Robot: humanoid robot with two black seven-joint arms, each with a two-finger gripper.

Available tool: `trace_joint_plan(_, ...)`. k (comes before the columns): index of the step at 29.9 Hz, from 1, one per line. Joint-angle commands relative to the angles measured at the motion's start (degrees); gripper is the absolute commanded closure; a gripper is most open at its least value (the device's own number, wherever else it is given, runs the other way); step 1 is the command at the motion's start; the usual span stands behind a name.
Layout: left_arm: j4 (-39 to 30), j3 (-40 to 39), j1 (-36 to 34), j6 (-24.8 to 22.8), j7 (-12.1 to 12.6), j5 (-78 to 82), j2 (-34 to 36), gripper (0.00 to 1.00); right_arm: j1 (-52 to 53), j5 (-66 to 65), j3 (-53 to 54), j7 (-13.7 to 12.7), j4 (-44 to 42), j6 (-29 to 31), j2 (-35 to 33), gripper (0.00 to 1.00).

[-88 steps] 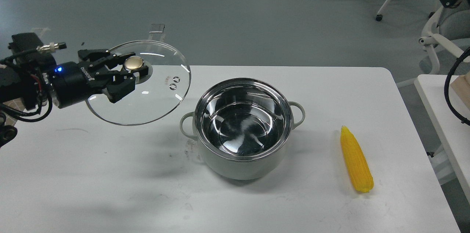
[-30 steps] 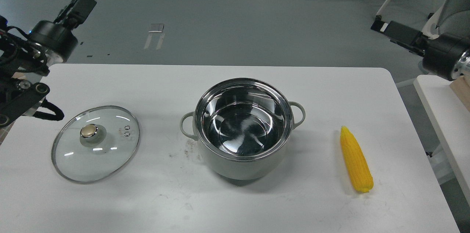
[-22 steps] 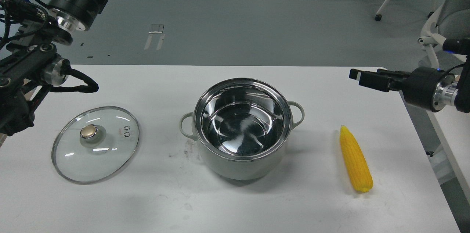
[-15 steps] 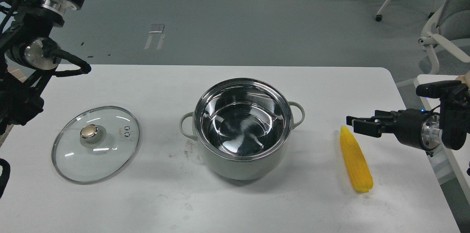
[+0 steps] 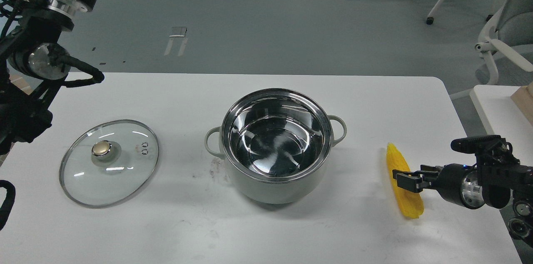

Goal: Open pot and put corn in
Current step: 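Reach the right gripper down to the yellow corn and grasp it, then lift the corn and carry it over the open pot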

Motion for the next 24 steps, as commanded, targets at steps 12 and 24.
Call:
trace_joint_plan(12, 0.1, -0.1, -0.1, 0.2, 0.0, 0.1, -0.6, 0.03, 1.6, -1.0, 1.5, 0.4, 0.2, 0.1, 0.2, 1.0)
trace_joint_plan(24, 0.1, 0.0, -0.1, -0.1, 0.3, 0.1, -0.1, 0.02, 9.3, 9.2, 19.8, 2.5, 3.2, 0.5, 9.2, 1.0)
